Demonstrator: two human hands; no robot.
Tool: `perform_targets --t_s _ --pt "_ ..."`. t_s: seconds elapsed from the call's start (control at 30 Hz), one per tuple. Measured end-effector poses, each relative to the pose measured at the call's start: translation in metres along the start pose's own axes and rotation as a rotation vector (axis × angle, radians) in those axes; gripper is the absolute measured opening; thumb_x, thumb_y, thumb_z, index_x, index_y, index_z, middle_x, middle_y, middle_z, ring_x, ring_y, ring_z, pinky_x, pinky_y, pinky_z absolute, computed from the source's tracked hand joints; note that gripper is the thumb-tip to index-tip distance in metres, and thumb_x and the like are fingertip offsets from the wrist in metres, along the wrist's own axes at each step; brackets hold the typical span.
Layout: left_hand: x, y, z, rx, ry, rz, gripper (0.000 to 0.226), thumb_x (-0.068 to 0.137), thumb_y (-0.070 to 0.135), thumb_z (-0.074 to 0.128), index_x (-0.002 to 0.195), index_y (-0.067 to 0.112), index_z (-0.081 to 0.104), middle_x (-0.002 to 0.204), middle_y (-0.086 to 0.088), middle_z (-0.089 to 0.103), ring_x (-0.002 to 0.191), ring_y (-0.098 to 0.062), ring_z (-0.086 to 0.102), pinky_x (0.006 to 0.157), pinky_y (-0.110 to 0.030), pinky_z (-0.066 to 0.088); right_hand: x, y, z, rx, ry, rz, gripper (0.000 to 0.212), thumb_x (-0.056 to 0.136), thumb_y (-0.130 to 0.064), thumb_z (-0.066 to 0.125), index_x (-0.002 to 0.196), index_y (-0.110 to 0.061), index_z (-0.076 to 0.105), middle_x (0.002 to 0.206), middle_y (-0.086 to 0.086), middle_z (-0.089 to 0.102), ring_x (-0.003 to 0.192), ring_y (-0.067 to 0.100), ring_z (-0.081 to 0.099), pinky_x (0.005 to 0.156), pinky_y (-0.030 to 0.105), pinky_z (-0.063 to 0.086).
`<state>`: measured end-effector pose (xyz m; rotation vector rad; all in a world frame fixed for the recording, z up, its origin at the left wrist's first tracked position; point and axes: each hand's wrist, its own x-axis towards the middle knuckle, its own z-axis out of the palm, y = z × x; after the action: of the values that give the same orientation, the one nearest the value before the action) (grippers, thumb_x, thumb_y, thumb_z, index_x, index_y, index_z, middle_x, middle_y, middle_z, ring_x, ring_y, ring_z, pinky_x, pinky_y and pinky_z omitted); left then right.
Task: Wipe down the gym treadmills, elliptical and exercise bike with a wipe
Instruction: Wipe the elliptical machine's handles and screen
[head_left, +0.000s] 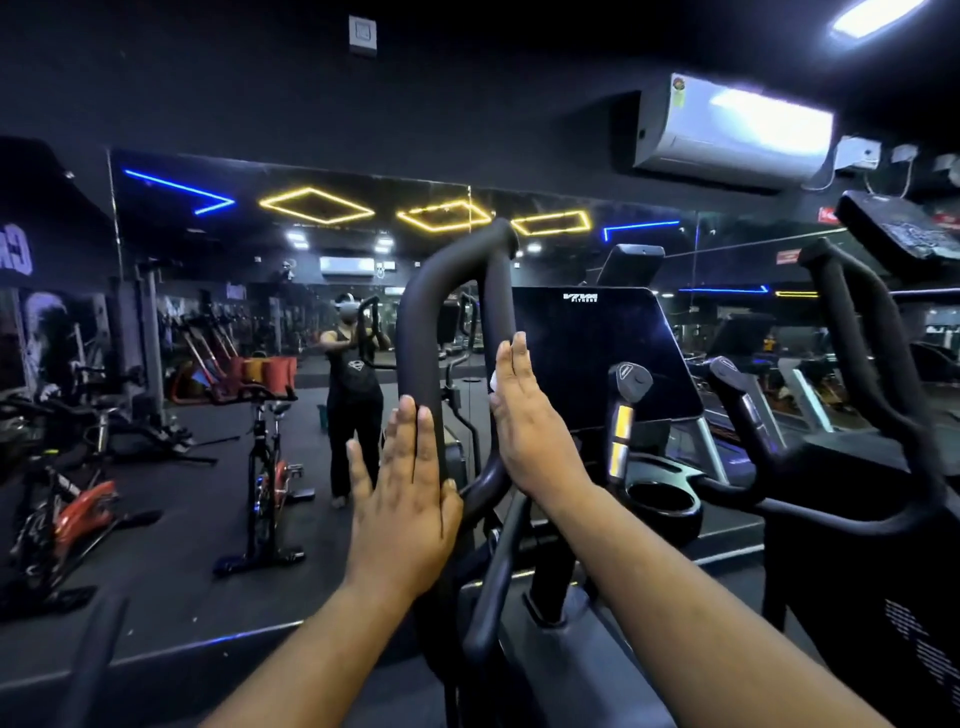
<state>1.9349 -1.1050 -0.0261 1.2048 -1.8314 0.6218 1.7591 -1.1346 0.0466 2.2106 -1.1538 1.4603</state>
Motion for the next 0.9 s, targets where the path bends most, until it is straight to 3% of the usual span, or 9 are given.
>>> perform_targets --t_s 0.13,0.27,0.33,0.43,0.53,0.67,0.77,0.83,0.9 --pt "0.000 0.002 -0.012 0.024 0.023 -0.016 0.079 0.100 0.047 0.031 0.164 0.013 0.000 0.172 -0.006 -0.006 0.158 -0.021 -0.004 0.123 -0.057 -0.010 -0.023 -0.016 -0.018 0.198 0.193 0.037 0.054 0.109 -0.016 0.044 0.159 -0.015 0.026 0.150 0.008 0.052 0.134 0.015 0.053 0.111 0.027 0.044" --pt "0.015 0.018 -0.042 -0.243 0.085 -0.074 0.075 0.101 0.061 0.027 0.164 0.023 0.011 0.168 0.001 0.025 0.155 -0.013 0.017 0.126 -0.041 0.008 -0.036 -0.043 -0.027 0.523 0.248 0.131 0.019 0.103 -0.033 0.055 0.121 -0.028 0.050 0.106 -0.002 0.068 0.090 0.013 0.067 0.078 0.036 0.053" --pt "0.029 0.023 -0.056 -0.391 0.071 -0.091 0.069 0.099 0.063 0.034 0.157 0.027 0.036 0.146 0.008 0.055 0.137 -0.010 0.044 0.117 -0.035 0.026 -0.034 -0.054 -0.030 0.688 0.218 0.197 0.010 0.101 -0.030 0.061 0.106 -0.022 0.057 0.090 -0.001 0.066 0.078 0.012 0.062 0.071 0.032 0.050" --pt "0.044 0.017 -0.063 -0.687 0.035 -0.169 0.036 0.091 0.054 0.057 0.113 0.031 0.075 0.095 0.013 0.076 0.092 -0.008 0.069 0.088 -0.043 0.055 -0.028 -0.064 -0.036 0.776 0.231 0.254 0.008 0.098 -0.015 0.065 0.100 -0.007 0.063 0.085 0.001 0.070 0.078 0.011 0.065 0.072 0.025 0.053" --pt "0.052 0.006 -0.066 -0.725 0.042 -0.255 0.028 0.083 0.055 0.062 0.088 0.031 0.077 0.076 0.014 0.074 0.074 -0.010 0.069 0.071 -0.043 0.057 -0.023 -0.062 -0.037 0.752 0.120 0.296 0.015 0.092 -0.014 0.074 0.105 -0.007 0.067 0.091 0.009 0.075 0.084 0.022 0.071 0.077 0.033 0.058" --pt "0.067 -0.012 -0.071 -0.701 0.033 -0.275 0.033 0.076 0.065 0.063 0.085 0.035 0.073 0.072 0.010 0.072 0.068 -0.018 0.067 0.068 -0.044 0.057 -0.012 -0.054 -0.038 0.822 -0.046 0.328 0.018 0.092 0.000 0.070 0.110 -0.003 0.072 0.097 0.012 0.078 0.088 0.018 0.073 0.078 0.028 0.056" --pt "0.075 -0.020 -0.074 -0.550 0.120 -0.221 0.036 0.082 0.064 0.060 0.102 0.035 0.069 0.101 0.014 0.070 0.092 -0.015 0.065 0.086 -0.047 0.055 0.014 -0.048 -0.040 0.776 0.034 0.337 0.012 0.095 -0.001 0.065 0.101 -0.007 0.074 0.092 0.012 0.077 0.082 0.016 0.069 0.077 0.035 0.053" --pt "0.078 -0.019 -0.073 -0.339 0.021 -0.175 0.063 0.093 0.061 0.055 0.147 0.030 0.046 0.155 0.006 0.041 0.141 -0.017 0.040 0.117 -0.046 0.035 0.041 -0.045 -0.044 0.695 0.152 0.285 0.017 0.097 -0.006 0.063 0.097 -0.020 0.073 0.089 0.003 0.076 0.081 0.013 0.069 0.077 0.036 0.054" --pt "0.076 -0.015 -0.066 -0.164 -0.151 -0.132 0.089 0.100 0.062 0.043 0.163 0.026 -0.008 0.168 0.011 -0.020 0.156 -0.011 -0.008 0.127 -0.043 0.005 0.071 -0.047 -0.053 0.528 0.241 0.180 0.020 0.097 -0.012 0.060 0.101 -0.028 0.071 0.091 -0.006 0.075 0.083 0.011 0.069 0.076 0.036 0.056"
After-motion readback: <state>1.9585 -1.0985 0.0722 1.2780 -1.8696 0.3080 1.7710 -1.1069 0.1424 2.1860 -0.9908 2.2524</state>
